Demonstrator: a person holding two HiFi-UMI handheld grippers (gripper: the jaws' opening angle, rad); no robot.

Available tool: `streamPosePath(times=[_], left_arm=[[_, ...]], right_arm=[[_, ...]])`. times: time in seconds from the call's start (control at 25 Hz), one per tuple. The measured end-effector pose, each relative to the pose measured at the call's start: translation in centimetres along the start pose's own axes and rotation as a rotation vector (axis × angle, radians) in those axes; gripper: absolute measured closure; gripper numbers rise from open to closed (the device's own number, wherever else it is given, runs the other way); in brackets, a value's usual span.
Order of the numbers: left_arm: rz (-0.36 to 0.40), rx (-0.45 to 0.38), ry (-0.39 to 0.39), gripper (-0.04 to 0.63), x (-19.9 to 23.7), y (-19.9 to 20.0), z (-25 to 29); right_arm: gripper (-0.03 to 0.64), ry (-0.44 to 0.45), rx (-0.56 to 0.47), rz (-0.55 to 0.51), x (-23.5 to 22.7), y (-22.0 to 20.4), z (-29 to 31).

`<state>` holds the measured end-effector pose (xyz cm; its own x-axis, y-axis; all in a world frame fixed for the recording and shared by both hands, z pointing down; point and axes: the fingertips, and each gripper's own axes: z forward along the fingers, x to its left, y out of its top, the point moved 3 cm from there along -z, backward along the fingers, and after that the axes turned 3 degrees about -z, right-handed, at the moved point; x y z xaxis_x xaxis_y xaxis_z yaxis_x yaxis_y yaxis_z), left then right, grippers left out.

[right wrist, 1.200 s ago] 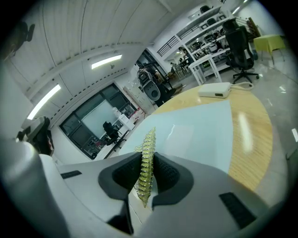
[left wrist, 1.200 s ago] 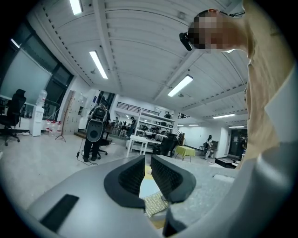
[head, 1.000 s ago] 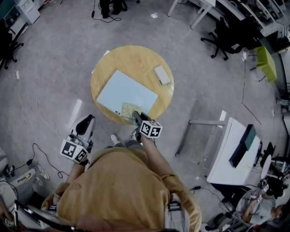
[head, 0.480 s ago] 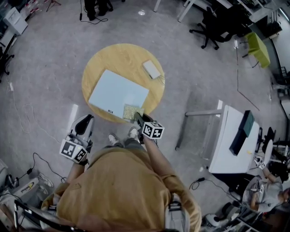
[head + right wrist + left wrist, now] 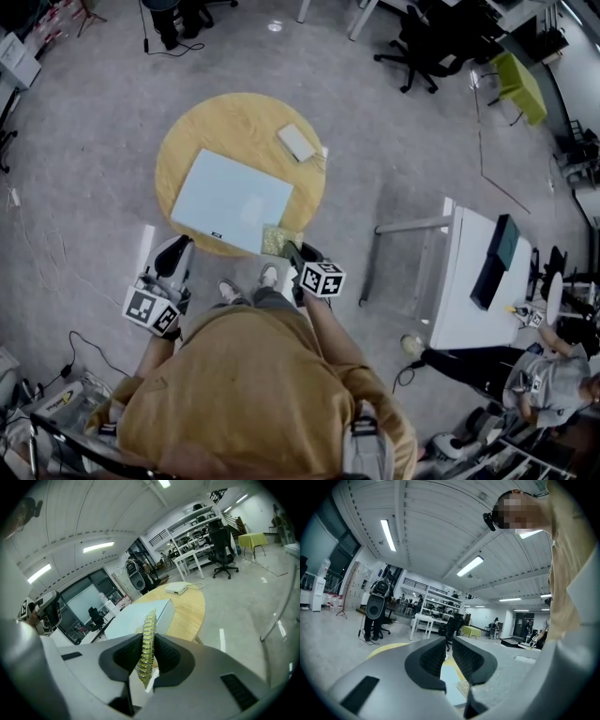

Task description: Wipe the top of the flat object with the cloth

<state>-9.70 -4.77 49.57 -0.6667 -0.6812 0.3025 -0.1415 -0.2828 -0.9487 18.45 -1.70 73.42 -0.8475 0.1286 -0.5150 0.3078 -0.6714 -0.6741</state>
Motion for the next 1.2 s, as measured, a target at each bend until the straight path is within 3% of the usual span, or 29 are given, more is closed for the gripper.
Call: streamPosePath(times=[0.64, 0.8, 1.2], left_arm=[[0.011, -0.039, 0.060, 0.551, 1.1, 0.8, 0.9], [0.017, -0.049, 0.087, 0.551, 1.5, 1.3, 0.4], [0.048, -0.073, 0.148, 0.551, 2.2, 2.9, -0.3]], right_arm=[[0.555, -0.021, -0.066, -0.057, -1.5, 3.8, -3.1], [0.555, 0.001, -0.136, -0.113, 0.5, 6.8, -4.1], [0.555, 0.182, -0.416, -0.218, 8.7, 17.3, -7.1]])
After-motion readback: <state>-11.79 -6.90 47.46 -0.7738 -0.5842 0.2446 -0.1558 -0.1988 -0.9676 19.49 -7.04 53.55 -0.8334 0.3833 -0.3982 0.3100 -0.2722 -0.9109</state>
